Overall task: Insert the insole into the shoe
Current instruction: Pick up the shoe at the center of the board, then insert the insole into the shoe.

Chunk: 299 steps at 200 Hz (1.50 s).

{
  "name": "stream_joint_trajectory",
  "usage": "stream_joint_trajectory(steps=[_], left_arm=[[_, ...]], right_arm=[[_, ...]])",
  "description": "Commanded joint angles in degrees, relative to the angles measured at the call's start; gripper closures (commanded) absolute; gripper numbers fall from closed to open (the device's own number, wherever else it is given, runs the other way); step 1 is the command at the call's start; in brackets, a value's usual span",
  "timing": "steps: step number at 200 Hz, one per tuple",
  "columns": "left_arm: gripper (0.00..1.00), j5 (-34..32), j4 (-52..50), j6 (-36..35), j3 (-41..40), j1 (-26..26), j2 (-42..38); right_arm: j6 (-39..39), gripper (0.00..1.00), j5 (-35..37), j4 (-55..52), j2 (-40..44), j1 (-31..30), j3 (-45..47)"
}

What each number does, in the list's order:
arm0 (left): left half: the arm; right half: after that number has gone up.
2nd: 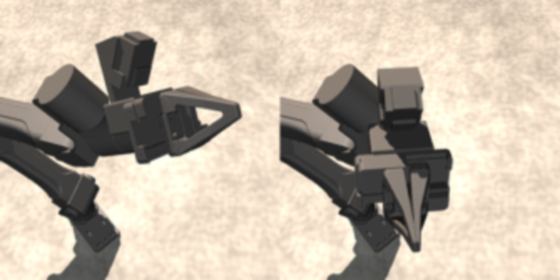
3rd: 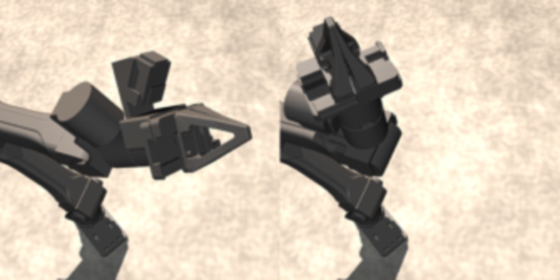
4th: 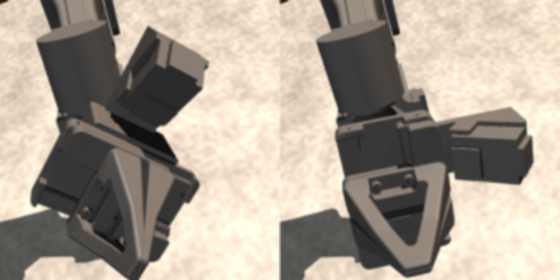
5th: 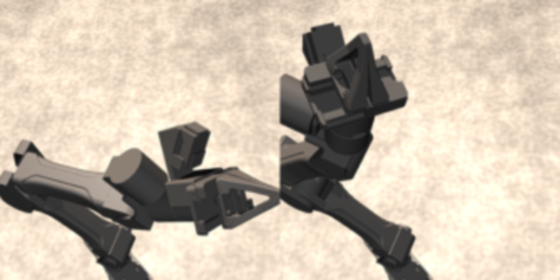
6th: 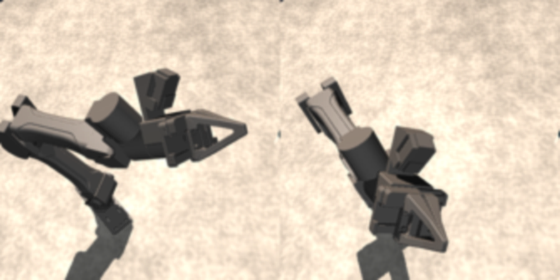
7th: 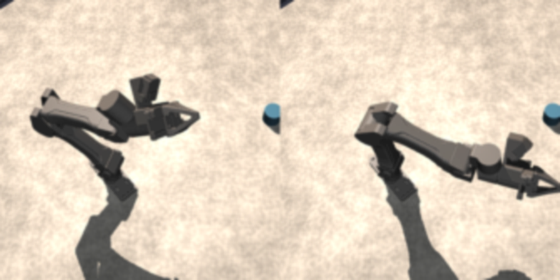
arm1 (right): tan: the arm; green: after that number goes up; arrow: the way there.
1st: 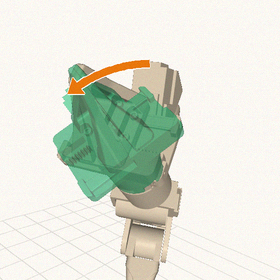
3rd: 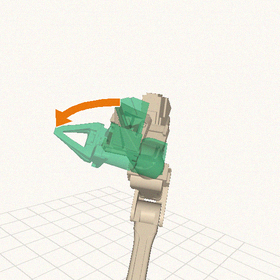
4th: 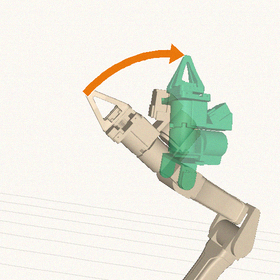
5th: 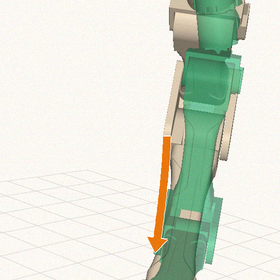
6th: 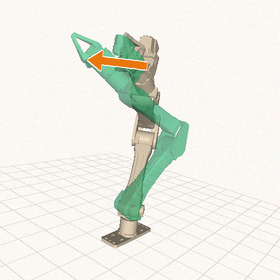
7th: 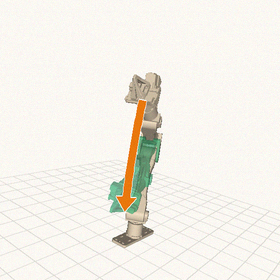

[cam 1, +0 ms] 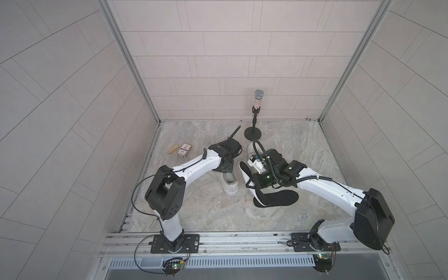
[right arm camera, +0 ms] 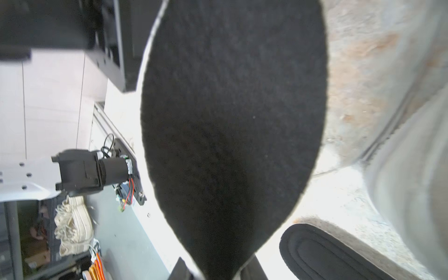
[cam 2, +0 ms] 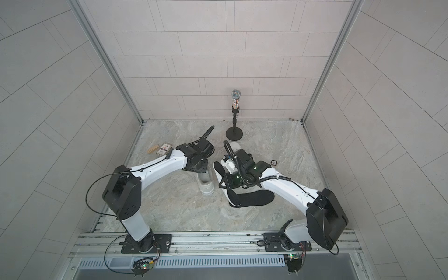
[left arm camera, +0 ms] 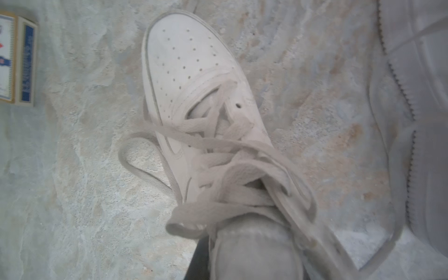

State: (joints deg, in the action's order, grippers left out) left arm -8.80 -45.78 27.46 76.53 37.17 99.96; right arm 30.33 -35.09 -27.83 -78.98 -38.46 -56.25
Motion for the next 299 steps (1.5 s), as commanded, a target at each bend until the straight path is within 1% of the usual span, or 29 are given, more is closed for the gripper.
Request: stream_joint_trajectory(steps=[1,26,47,62,91,109,127,145,164,180,200,215,225,238,252,274,299], left_arm=[[1.00,7.2,0.0,-3.1,0.2,-1.2,-3.5],[1.00,9.1,1.8,-3.8,-0.4,-1.7,-5.0],[1.00,12.1,5.1,-5.0,-1.5,-1.5,-6.3],[1.00,11.4,7.0,-5.6,-2.4,-0.9,-7.2],[1.00,9.6,9.0,-5.0,-4.0,-0.3,-8.3],[1.00,9.3,10.7,-4.3,-5.3,0.1,-9.0],[1.00,9.9,12.3,-3.3,-6.0,0.6,-8.9],[1.00,10.9,13.8,-1.8,-7.0,0.6,-9.3],[1.00,11.0,14.8,-1.2,-7.6,0.7,-10.6],[1.00,10.4,16.2,-2.9,-8.7,0.9,-12.1],[1.00,8.9,18.3,-6.5,-10.5,1.6,-13.8],[1.00,8.7,19.9,-7.6,-11.8,2.0,-15.0],[1.00,8.0,21.5,-8.4,-12.7,3.2,-16.0],[1.00,4.6,22.9,-10.2,-13.6,5.8,-17.0],[1.00,1.6,23.9,-10.9,-14.2,7.7,-17.9],[1.00,-0.2,26.3,-10.4,-16.3,8.3,-20.4],[1.00,-2.1,27.8,-12.3,-17.8,9.0,-23.4]], right_arm=[[0.2,0.75,-0.3,-1.2,0.3,-0.7,-1.7],[3.7,0.77,-3.1,0.2,0.9,-1.7,-1.5],[11.8,0.78,-7.6,7.6,2.1,-1.9,1.4],[16.0,0.78,-9.4,11.3,2.9,-2.3,2.4],[19.3,0.78,-10.2,13.3,3.4,-3.3,2.0],[21.8,0.80,-8.4,15.5,2.5,-3.3,2.6],[25.8,0.80,-7.8,21.0,1.2,-3.3,3.9],[26.9,0.80,-6.6,22.1,-0.2,-3.0,5.1],[29.5,0.81,-8.3,26.8,-1.3,-2.5,7.3],[28.2,0.81,-9.8,25.8,-2.2,-2.3,7.2],[24.2,0.81,-11.6,20.6,-2.9,-2.4,6.4],[20.9,0.80,-11.5,15.5,-2.9,-2.3,5.6],[18.9,0.80,-11.4,12.3,-3.0,-2.4,4.9],[16.8,0.80,-11.2,8.8,-3.3,-2.3,3.7],[13.5,0.80,-10.1,3.8,-3.7,-2.3,2.0],[8.5,0.80,-7.3,-3.3,-4.9,-2.3,0.4],[7.3,0.80,-4.9,-5.0,-5.3,-2.2,0.4]])
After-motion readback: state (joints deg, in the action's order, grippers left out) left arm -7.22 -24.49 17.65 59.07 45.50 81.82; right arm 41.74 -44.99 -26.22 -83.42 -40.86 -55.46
